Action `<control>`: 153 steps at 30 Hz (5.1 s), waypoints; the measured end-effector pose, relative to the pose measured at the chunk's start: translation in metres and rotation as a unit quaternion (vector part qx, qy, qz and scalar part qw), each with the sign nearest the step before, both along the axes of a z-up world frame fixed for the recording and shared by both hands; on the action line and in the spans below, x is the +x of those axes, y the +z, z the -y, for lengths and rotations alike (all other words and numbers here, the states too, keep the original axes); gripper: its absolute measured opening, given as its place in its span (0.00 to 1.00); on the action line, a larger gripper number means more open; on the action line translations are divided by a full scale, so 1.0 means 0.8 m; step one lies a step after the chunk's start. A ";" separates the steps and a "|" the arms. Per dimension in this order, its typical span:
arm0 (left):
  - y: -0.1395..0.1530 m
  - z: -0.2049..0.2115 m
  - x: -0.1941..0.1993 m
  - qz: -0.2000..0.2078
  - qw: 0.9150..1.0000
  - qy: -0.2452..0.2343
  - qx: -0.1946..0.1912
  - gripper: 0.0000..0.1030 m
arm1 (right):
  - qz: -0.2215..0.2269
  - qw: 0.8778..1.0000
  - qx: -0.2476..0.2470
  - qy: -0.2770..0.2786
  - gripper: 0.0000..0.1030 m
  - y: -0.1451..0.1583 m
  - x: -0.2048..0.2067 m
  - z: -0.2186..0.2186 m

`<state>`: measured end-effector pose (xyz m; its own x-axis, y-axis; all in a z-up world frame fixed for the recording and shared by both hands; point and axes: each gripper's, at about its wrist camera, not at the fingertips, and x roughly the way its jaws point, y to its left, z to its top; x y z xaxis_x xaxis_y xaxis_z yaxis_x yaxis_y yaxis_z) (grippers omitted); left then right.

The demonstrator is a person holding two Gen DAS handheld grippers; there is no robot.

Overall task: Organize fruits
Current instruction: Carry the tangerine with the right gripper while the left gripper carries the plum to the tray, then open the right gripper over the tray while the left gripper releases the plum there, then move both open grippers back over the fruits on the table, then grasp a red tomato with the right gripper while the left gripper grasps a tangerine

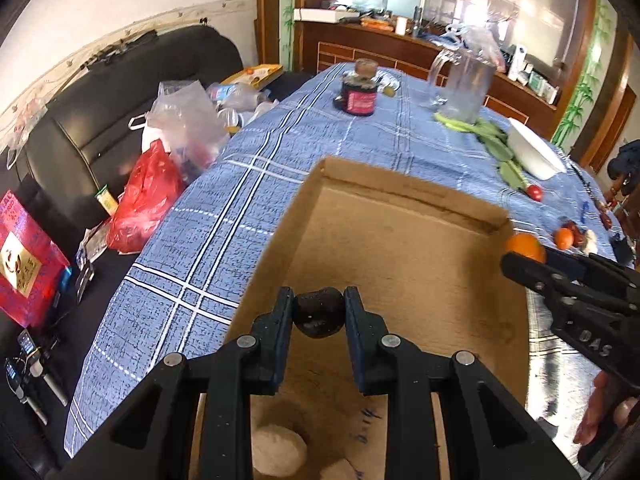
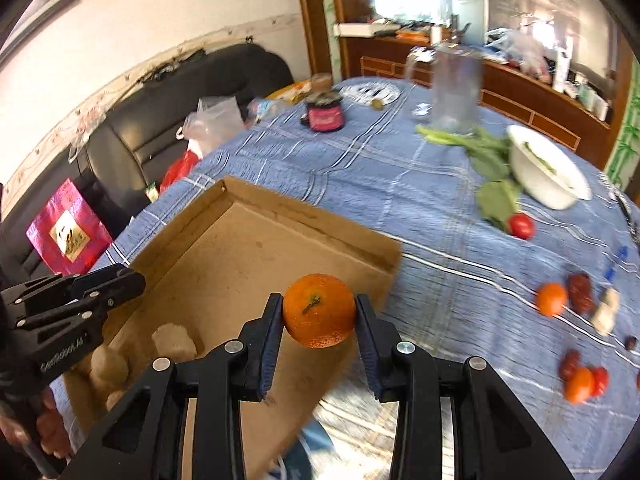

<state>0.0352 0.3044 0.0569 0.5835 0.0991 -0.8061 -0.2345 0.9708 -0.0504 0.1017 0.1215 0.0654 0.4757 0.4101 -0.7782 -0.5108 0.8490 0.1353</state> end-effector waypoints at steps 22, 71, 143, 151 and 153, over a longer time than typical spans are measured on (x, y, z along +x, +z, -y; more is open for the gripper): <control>-0.045 -0.018 0.028 -0.081 0.996 0.015 -0.033 0.31 | -0.033 0.998 -0.041 0.031 0.42 -0.052 0.020 -0.053; 0.013 0.272 -0.028 0.002 0.992 -0.117 0.055 0.70 | -0.001 0.976 -0.002 -0.218 0.62 -0.002 -0.144 0.337; -0.023 0.369 0.048 -0.105 0.987 -0.122 0.023 0.70 | -0.145 0.980 0.135 -0.034 0.29 -0.064 0.104 0.354; -0.024 0.402 0.092 -0.085 0.986 -0.145 -0.011 0.70 | -0.132 0.985 0.102 -0.051 0.29 -0.052 0.052 0.408; -0.026 0.414 0.104 -0.078 0.985 -0.152 -0.010 0.70 | -0.122 0.986 0.090 -0.066 0.29 -0.049 0.044 0.418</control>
